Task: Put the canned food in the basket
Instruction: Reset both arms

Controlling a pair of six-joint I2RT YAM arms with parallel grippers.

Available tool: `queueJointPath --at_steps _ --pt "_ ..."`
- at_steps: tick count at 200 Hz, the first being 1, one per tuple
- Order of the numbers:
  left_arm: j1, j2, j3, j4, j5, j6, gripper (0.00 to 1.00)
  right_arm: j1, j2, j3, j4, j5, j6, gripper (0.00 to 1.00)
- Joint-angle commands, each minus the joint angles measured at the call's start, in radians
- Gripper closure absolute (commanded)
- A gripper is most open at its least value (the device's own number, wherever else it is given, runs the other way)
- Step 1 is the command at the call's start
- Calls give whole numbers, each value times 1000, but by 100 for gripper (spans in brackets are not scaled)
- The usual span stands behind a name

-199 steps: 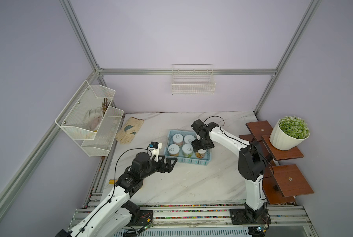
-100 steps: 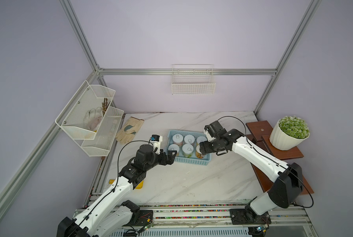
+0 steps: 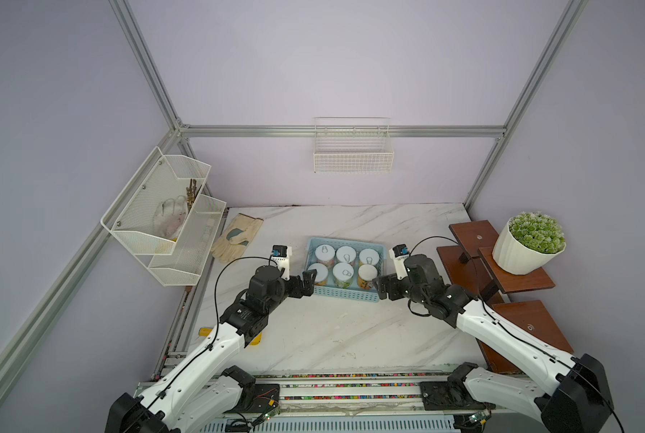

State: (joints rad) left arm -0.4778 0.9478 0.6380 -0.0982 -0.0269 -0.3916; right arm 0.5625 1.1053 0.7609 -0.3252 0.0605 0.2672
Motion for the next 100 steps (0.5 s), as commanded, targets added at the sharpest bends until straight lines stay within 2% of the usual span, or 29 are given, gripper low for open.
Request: queueJointPath --at_steps 1,47,79,100 --pt "10 17 -23 136 -13 91 0 -4 -53 -75 227 101 15 4" --pt "8 29 -188 464 -103 202 0 -4 -120 -212 449 189 -23 7" --pt "15 58 -174 449 -171 228 0 -14 -137 -222 466 211 -103 5" --pt "39 82 -182 470 -220 251 0 -35 -125 -230 482 278 -119 4"
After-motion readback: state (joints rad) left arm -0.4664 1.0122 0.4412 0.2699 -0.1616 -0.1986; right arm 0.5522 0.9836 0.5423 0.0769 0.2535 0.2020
